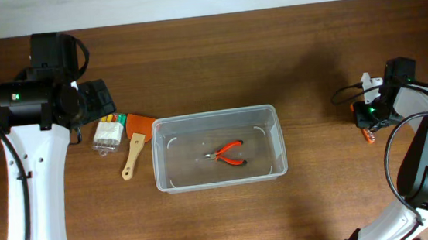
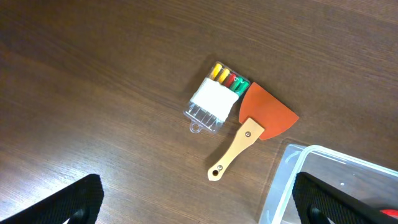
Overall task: Pack container
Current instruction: 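Lower the right gripper and grasp the socket rail's end, then carry the socket rail into the container and release it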
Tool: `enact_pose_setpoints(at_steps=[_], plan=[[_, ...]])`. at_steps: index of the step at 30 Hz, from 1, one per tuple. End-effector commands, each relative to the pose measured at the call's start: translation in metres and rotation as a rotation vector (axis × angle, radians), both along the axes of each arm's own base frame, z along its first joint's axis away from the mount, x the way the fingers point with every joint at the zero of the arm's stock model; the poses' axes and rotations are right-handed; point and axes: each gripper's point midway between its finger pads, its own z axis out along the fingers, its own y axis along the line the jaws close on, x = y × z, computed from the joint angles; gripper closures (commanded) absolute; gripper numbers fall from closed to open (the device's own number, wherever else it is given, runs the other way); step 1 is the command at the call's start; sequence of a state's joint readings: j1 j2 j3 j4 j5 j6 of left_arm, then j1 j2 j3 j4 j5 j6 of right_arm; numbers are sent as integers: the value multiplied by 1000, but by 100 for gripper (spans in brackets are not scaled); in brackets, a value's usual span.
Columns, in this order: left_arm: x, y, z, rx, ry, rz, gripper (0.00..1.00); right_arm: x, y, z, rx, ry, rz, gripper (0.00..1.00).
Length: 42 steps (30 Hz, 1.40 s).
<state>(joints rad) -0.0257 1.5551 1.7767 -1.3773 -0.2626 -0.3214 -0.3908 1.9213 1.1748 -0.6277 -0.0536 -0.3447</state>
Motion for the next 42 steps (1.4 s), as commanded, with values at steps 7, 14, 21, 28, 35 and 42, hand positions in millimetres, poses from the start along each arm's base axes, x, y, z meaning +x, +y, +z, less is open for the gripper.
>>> enact_pose_setpoints(at_steps=[7, 14, 21, 28, 35, 42], plan=[[0, 1, 2, 4, -4, -2, 1, -16, 5, -15, 6, 62, -4, 91], [0, 1, 2, 4, -4, -2, 1, -16, 5, -15, 6, 62, -4, 96], [0, 1, 2, 5, -4, -1, 1, -3, 20, -5, 98, 4, 9, 96], [0, 1, 2, 5, -1, -2, 1, 43, 50, 100, 106, -125, 138, 96], [0, 1, 2, 5, -1, -2, 1, 53, 148, 217, 47, -243, 562, 96], [0, 1, 2, 5, -1, -2, 1, -6, 287, 220, 35, -169, 1234, 96]])
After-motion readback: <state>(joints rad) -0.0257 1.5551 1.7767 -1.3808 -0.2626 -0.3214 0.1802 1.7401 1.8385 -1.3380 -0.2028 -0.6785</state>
